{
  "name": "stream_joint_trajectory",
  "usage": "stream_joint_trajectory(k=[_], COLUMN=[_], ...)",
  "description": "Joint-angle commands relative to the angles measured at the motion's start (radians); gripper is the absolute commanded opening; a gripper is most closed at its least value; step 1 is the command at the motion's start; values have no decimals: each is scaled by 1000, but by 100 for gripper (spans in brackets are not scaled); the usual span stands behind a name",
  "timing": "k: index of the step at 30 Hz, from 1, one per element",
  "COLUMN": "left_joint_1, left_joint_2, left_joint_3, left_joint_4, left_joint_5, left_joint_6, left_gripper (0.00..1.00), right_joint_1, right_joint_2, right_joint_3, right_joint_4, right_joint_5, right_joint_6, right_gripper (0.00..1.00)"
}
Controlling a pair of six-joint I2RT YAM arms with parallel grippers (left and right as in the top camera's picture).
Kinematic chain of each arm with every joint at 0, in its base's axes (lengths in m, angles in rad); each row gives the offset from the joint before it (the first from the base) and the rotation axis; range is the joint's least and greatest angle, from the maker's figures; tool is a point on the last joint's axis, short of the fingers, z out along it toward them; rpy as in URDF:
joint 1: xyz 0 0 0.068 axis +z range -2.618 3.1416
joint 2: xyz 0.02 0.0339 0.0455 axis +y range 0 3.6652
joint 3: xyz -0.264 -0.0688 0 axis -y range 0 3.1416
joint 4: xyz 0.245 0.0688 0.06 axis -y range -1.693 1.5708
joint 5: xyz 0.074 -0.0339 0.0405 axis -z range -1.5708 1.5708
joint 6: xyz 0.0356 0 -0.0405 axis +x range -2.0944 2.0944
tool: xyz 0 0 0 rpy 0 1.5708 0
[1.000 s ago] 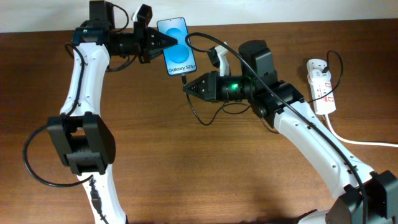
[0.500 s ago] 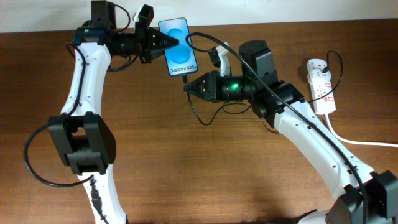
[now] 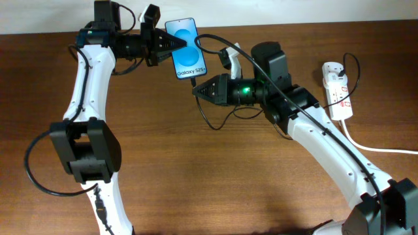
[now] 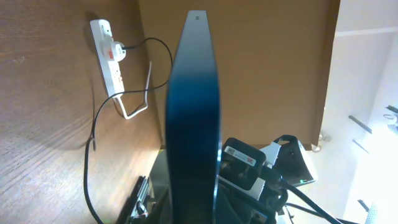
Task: Plug charger to phone and switch on socket
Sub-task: 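Push the USB-C plug upward into the phone's bottom port, then lower the phone with the left gripper toward the table, cable attached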
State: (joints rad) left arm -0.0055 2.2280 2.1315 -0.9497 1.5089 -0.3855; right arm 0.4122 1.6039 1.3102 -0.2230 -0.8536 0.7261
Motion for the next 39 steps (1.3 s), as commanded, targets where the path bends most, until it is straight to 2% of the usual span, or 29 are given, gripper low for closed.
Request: stream_joint_trajectory(k=[1, 22, 26, 31, 32, 34, 39], left_joint_1=[-25, -51, -43, -40, -40, -40, -37], left_joint_2=[-2, -2, -2, -2, -2, -2, -2], left_joint_3=[9, 9, 9, 9, 9, 9, 9], left_joint_4=[-3, -2, -2, -2, -2, -2, -2], left_joint_5=[59, 63, 63, 64, 64, 64, 64], left_joint_6=[6, 6, 6, 6, 6, 6, 6], left_gripper=[0, 0, 0, 0, 0, 0, 0], right_joint_1=[-10, -47, -47, -48, -48, -48, -53], right_joint_2=[9, 9, 9, 9, 9, 9, 9], right_joint_3=[0, 0, 0, 1, 1, 1, 1], right_joint_4=[23, 29, -6, 15, 15, 12, 12], right_joint_5=[54, 15, 12, 12, 12, 8, 8], right_joint_6=[-3, -4, -12, -11, -11, -12, -11], right_gripper=[4, 4, 8, 5, 6, 16, 18])
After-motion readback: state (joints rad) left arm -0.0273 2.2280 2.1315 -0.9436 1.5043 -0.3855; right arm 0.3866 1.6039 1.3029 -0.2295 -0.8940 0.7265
